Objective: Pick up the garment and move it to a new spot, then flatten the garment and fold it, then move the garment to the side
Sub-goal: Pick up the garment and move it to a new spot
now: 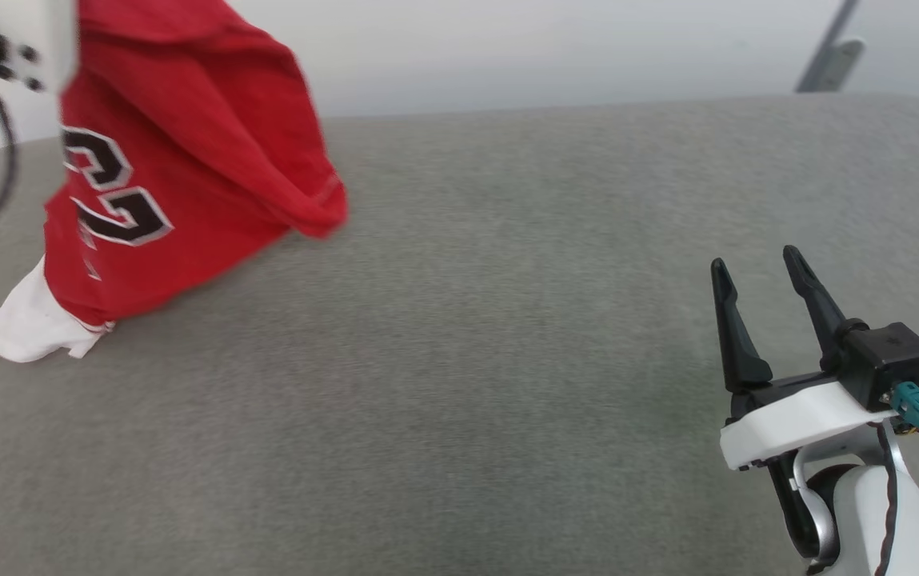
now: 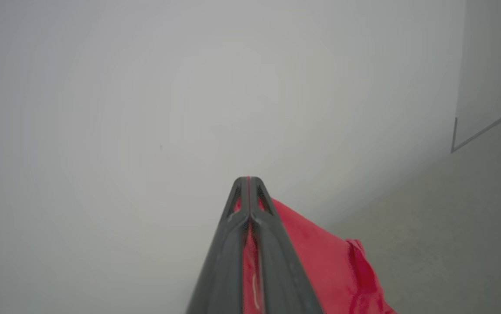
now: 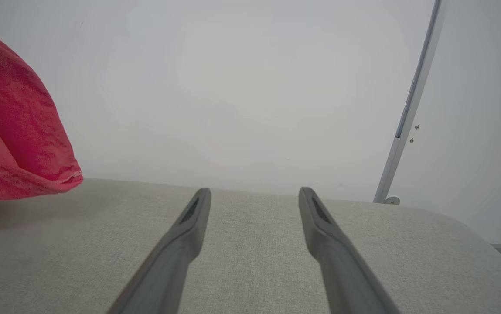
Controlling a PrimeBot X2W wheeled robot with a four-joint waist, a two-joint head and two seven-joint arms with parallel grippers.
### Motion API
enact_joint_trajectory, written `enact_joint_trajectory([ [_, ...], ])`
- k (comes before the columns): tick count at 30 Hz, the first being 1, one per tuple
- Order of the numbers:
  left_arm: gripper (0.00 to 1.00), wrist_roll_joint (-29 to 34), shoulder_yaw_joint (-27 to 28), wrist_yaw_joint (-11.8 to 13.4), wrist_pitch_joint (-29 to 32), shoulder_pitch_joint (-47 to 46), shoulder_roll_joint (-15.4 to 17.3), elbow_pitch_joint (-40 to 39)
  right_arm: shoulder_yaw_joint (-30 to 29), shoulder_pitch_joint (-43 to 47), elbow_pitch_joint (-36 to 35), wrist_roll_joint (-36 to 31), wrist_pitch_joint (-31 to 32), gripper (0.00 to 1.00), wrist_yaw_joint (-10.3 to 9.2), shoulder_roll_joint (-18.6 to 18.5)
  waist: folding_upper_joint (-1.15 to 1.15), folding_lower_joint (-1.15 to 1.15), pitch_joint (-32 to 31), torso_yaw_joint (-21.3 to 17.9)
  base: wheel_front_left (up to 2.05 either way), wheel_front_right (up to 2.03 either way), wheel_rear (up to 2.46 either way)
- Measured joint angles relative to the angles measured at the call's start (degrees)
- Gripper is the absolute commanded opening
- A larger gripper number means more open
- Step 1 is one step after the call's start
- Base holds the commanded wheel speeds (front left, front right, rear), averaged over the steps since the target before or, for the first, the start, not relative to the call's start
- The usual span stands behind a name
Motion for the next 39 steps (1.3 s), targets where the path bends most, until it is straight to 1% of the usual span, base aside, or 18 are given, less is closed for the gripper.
enact_joint_trajectory([
  [7,0.00,-1.47,-3.18,0.94,5.57,2.64,-2.78,-7.01,0.03,-0.01,0.55,1.85,-1.04,1.00,0.00,0.10,0.00,0.00,1.51,-4.51,0.00,0.00,0.00],
  [9,0.00,-1.80,-4.25,1.22,7.12,3.83,-2.94,-8.38,0.14,-0.03,0.79,2.23,-1.27,1.00,0.00,0.10,0.00,0.00,2.13,-5.59,0.00,0.00,0.00],
  [15,0.00,-3.88,-6.88,2.25,11.05,8.82,-3.80,-8.99,1.04,-0.71,2.21,3.36,-2.47,1.00,-0.01,0.11,0.00,0.00,4.29,-8.07,0.00,0.00,0.00],
  [21,0.00,-6.30,-9.69,3.35,14.08,15.51,-4.59,-5.00,2.31,-1.68,4.04,4.27,-3.47,1.00,0.00,0.13,0.00,0.00,6.26,-9.76,0.00,0.00,0.00],
  [26,0.00,-7.60,-11.77,3.33,14.61,19.78,-5.98,0.98,3.44,-2.41,5.76,4.65,-4.19,1.00,0.00,0.14,0.00,0.00,6.78,-10.86,0.00,0.00,0.00],
  [32,0.00,-8.23,-14.78,2.57,14.90,23.15,-8.48,8.08,4.22,-2.65,7.14,4.81,-4.67,1.00,-0.01,0.14,0.00,0.00,6.40,-11.37,0.00,0.00,0.00],
  [38,0.00,-8.42,-16.78,1.72,14.73,23.84,-11.07,14.43,4.79,-2.64,7.69,4.87,-4.57,1.00,-0.01,0.14,0.00,0.00,5.53,-11.25,0.00,0.00,0.00],
  [39,0.02,-8.42,-17.06,1.55,14.22,23.81,-11.45,15.00,4.85,-2.63,7.70,4.86,-4.36,1.00,-0.01,0.14,0.00,0.00,5.34,-11.15,0.00,0.00,0.00],
])
